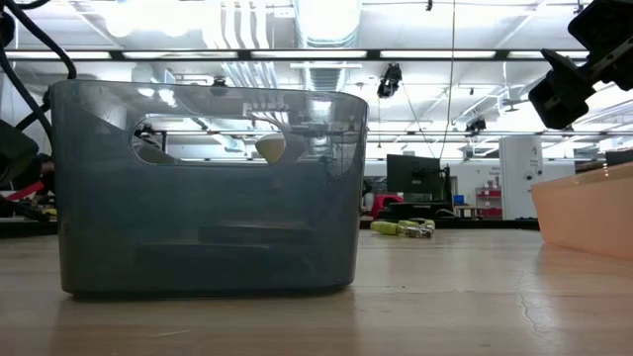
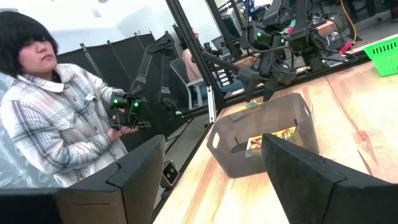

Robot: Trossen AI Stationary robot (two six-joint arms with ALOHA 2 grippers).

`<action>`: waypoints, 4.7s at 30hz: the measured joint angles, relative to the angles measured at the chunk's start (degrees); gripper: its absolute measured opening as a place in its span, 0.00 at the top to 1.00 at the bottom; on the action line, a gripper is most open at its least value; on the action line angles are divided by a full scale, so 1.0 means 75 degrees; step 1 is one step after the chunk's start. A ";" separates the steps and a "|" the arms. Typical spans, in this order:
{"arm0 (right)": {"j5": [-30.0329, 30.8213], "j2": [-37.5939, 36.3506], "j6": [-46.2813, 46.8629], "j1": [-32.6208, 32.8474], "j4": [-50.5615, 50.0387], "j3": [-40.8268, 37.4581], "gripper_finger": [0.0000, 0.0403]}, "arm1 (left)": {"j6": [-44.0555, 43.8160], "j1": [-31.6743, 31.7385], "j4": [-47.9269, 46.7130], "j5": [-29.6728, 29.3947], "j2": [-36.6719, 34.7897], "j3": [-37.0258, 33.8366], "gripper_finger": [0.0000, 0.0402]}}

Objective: Pick & Place School Supplies
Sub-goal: Put the yellow crayon box into the black bin

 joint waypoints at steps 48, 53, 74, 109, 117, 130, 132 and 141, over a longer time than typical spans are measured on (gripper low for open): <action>0.0000 0.0000 0.0000 0.0001 0.0000 0.0000 0.35 | -0.0602 0.0000 0.0575 0.0414 0.0634 0.0000 0.56; 0.0000 0.0000 0.0000 0.0000 0.0000 0.0000 0.36 | -0.0602 0.0000 0.0575 0.0420 0.0634 0.0000 0.63; 0.0002 0.0000 0.0000 -0.0001 -0.0003 0.0000 0.35 | -0.0606 0.0000 0.0575 0.0466 0.0631 0.0000 0.88; -0.0001 0.0000 0.0000 0.0001 0.0000 0.0000 0.34 | -0.1148 0.0000 0.1757 0.0594 0.1823 0.0020 0.58; 0.0002 0.0000 0.0000 -0.0002 0.0000 0.0000 0.35 | -0.1094 0.0000 0.1843 0.0574 0.1861 0.0017 0.65; -0.0001 0.0000 0.0000 0.0001 -0.0003 0.0000 0.34 | -0.1077 0.0000 0.1785 0.0531 0.1867 0.0003 0.87; -0.0001 0.0000 0.0000 -0.0001 0.0000 0.0000 0.34 | -0.1080 0.0000 0.1779 0.0514 0.1870 0.0003 0.88; 0.0000 0.0000 0.0000 -0.0001 -0.0001 0.0000 0.35 | -0.1083 0.0000 0.1782 0.0435 0.1870 0.0000 0.95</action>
